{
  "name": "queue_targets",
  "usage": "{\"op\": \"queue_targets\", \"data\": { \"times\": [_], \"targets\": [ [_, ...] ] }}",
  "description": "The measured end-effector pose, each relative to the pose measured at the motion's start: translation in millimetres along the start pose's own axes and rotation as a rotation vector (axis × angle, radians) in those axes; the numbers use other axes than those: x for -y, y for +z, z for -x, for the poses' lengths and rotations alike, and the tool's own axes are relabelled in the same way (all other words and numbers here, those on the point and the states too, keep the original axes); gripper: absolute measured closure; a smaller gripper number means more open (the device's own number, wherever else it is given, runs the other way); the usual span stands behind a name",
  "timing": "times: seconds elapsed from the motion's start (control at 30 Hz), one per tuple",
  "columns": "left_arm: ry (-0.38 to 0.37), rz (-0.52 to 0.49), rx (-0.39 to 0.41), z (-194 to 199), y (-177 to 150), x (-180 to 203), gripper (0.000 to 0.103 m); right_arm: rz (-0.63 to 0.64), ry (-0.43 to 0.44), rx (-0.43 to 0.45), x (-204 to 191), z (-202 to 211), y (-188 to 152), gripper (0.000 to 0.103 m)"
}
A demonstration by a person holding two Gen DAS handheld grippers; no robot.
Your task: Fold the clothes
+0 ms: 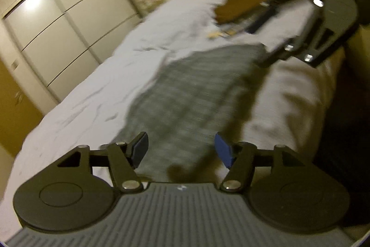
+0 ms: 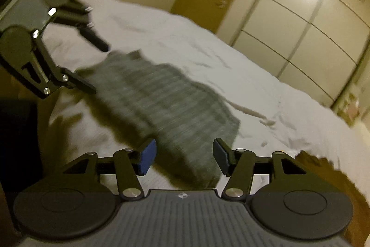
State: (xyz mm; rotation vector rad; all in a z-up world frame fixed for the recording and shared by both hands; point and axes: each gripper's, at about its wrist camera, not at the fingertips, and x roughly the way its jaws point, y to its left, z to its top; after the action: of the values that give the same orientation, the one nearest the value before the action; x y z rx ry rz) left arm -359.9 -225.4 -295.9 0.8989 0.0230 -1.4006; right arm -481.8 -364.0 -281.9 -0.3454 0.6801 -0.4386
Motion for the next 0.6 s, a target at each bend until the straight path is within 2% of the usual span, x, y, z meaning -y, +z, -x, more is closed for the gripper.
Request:
{"op": "queue_targets", "data": {
  "times": [0.27,0.4,0.5,0.6],
  "targets": [
    [0.020,-0.220,-0.108,-41.6,-4.2,31.4,0.042,0.300,-0.014,-0.061,-39.8,-47.2,5.3,0.047],
    [0.035,-0.229,-0.120,-54.0,-4.8,27.6,0.042,0.474,-0.054,-0.078,-55.0,-64.3,-1.2,0.047],
    [0.049,-0.215,-0.122,-54.6,-7.2,21.5,0.042,0.475,-0.117,-0.116,-41.9,-73.0,-7.7,0.048],
    [0.048,-0.198,-0.126,-53.0,-10.1,17.4,0.042,0.463,-0.144,-0.138,-31.5,-77.7,-13.3,0.048]
  ]
}}
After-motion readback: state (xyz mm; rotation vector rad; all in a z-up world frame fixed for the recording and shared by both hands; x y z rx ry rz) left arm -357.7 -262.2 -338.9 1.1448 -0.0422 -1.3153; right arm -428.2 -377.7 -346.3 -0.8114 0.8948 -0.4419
